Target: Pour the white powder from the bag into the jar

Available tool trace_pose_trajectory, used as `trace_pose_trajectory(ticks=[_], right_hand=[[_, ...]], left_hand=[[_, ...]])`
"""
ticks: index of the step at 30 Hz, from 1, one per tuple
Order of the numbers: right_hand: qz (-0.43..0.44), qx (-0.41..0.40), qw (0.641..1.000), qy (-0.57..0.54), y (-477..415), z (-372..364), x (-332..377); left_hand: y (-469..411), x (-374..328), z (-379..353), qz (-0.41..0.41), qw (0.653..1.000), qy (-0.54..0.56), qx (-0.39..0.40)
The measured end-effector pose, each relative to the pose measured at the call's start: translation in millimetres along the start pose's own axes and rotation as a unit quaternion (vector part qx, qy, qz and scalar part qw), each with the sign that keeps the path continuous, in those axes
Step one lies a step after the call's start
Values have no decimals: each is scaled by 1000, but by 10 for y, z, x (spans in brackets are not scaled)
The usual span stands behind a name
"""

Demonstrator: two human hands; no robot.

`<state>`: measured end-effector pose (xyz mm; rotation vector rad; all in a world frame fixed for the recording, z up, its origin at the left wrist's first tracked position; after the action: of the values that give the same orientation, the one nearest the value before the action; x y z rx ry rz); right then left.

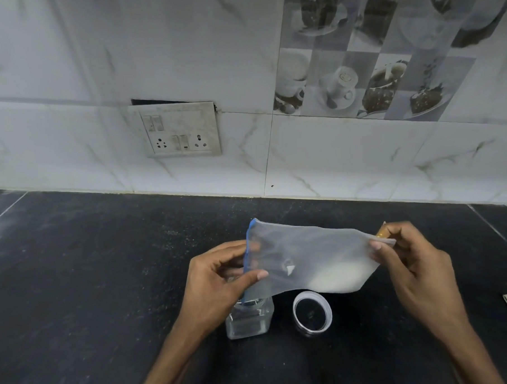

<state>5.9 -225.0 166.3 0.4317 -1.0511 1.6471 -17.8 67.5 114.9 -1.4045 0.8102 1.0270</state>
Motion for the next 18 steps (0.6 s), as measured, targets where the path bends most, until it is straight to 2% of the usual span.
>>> trace_pose_trajectory(ticks=[5, 10, 18], right_hand=[[7, -31, 999, -35, -19, -10, 92], [29, -74, 997, -17, -28, -64, 188], [64, -83, 994, -4, -84, -105, 329]], left_hand=[[32, 127, 68, 0, 1000, -27, 10], [45, 192, 85, -1, 999, -34, 22], [68, 219, 116, -15, 999, -32, 11]])
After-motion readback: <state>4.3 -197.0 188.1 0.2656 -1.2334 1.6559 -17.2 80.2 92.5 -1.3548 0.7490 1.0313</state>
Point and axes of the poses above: each hand's wrist, its own y-axis away from the middle knuckle, its own z-axis out of the back of the hand, x = y × z, the point moved 3 cm from there along -y, towards the middle knuckle, and after that the axes turned 2 degrees about y, right-handed, at the moved point
